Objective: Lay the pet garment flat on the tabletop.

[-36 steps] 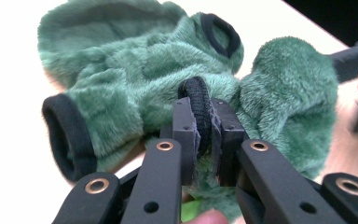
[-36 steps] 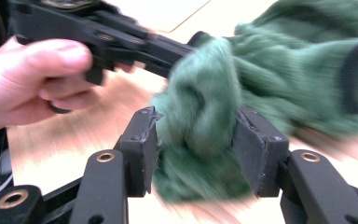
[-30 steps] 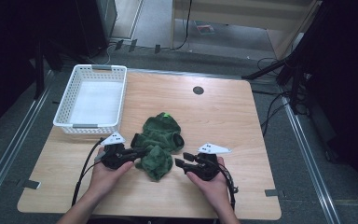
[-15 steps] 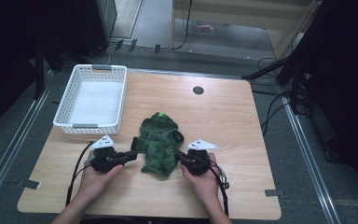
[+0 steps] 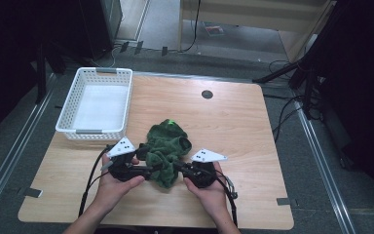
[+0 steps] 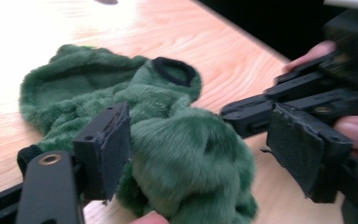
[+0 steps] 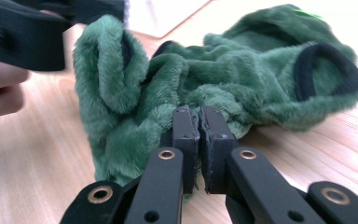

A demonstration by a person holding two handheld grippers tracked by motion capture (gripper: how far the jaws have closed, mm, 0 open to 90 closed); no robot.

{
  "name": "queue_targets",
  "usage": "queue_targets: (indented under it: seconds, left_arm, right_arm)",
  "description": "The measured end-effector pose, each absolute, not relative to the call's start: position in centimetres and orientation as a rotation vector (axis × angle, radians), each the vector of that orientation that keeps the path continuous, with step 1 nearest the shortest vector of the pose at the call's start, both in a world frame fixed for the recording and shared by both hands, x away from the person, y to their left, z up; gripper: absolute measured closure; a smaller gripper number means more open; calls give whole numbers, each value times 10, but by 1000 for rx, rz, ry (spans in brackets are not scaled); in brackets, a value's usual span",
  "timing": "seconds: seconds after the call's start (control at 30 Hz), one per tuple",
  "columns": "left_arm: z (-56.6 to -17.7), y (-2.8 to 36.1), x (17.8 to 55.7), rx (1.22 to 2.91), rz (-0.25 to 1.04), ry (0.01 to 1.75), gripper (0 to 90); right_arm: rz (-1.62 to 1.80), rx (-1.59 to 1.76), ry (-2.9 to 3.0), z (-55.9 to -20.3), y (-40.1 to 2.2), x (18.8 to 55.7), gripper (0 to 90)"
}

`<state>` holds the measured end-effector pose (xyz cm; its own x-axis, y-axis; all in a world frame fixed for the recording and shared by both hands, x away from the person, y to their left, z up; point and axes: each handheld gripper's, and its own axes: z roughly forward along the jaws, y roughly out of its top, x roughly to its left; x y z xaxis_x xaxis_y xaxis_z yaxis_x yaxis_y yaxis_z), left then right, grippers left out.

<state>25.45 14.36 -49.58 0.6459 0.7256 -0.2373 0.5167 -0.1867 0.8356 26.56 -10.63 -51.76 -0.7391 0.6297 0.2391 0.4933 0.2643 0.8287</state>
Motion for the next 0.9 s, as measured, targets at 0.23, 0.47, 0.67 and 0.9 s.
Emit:
queue_targets:
  seconds: [0.23, 0.47, 0.67, 0.9]
  left_arm:
    - [-514, 173, 256, 1944, 155, 1044, 775]
    - [-528, 181, 258, 2300, -94, 856, 515]
    - [-508, 189, 258, 2050, -115, 838, 326]
    - [-522, 163, 255, 2007, -30, 943, 460]
  right_arm:
    - [1381, 1205, 2270, -520, -125, 273, 877]
    - [1322, 1342, 2191, -526, -146, 284, 824]
    - [1466, 1310, 2089, -505, -157, 275, 675]
    - [1417, 1141, 2229, -501, -100, 272, 378]
